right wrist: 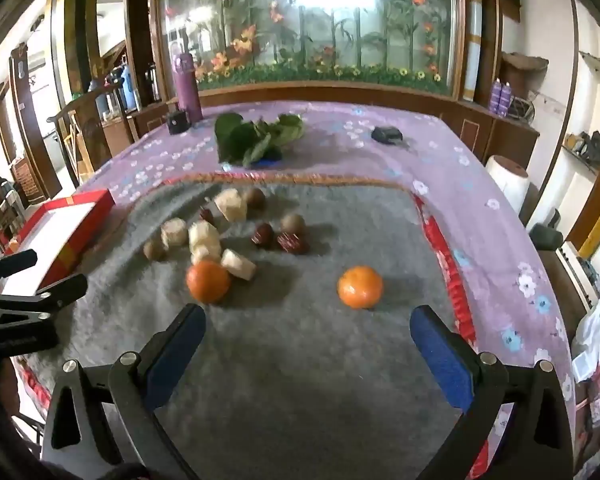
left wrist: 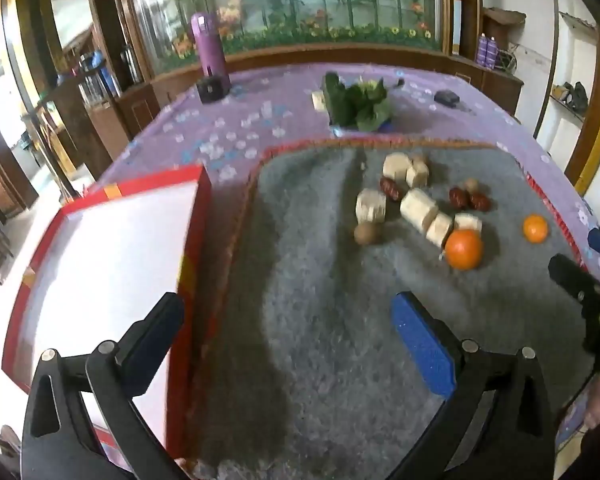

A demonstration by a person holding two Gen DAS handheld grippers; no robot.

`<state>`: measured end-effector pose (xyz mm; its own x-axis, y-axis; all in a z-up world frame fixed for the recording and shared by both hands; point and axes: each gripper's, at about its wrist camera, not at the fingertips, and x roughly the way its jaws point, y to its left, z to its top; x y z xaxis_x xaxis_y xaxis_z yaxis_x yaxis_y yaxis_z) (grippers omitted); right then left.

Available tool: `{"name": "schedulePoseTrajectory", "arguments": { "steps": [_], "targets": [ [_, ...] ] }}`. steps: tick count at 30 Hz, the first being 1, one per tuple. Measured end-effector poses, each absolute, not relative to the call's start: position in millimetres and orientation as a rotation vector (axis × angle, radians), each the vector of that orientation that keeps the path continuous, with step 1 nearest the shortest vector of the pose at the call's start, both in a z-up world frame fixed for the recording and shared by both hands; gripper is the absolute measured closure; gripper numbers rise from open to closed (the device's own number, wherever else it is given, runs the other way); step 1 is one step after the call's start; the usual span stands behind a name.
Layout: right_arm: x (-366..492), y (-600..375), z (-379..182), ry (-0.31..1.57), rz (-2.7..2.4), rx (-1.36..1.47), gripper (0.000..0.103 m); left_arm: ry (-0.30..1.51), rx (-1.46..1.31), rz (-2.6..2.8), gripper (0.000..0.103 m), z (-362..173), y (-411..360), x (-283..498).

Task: Organize fruits
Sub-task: 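Move both grippers toward the two oranges on the grey mat, then close the left gripper on one orange while the right gripper grasps the other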

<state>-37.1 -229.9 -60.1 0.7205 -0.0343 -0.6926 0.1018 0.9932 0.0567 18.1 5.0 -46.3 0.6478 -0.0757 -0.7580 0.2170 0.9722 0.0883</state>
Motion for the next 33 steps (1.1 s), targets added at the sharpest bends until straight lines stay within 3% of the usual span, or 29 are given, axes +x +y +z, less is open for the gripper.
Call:
{"name": "schedulePoseTrajectory", "arguments": {
  "steps": [11, 16, 19, 22, 24, 28, 32, 33],
  "targets": [
    [-7.3, -245.8, -70.0, 0.846, -0.035, 0.15, 0.001, 0.925, 0.188, -0.248, 0.003, -56.6, -12.6, 38.0],
    [12.2, -264.9, -75.4, 0.886, -0.018, 0.218, 0.006, 0.958, 0.175, -0.298, 0.018, -53.7, -29.4, 59.7],
    [20.0, -270.3, -81.7, 0.91, -0.007, 0.236, 0.012, 0.972, 0.167, -0.383, 0.019, -50.7, -48.2, 55.0],
    [25.2, -275.3, -91.8, 0.937, 0.014, 0.269, 0.023, 0.991, 0.198, -0.446, 0.025, -54.6, -72.4, 49.3],
    [26.5, -276.9, -95.5, 0.945, 0.014, 0.27, 0.028, 1.015, 0.215, -0.478, 0.036, -60.0, -87.7, 48.8],
    [25.7, -275.0, -95.2, 0.946, 0.007, 0.233, 0.038, 1.047, 0.208, -0.506, 0.042, -65.9, -107.4, 51.0],
    [23.0, -285.0, -94.9, 0.947, -0.032, 0.239, 0.069, 1.077, 0.199, -0.518, 0.054, -73.0, -118.3, 54.3],
    [22.7, -288.4, -95.0, 0.948, -0.037, 0.249, 0.069, 1.081, 0.203, -0.511, 0.057, -76.1, -122.0, 55.9]
  ]
}}
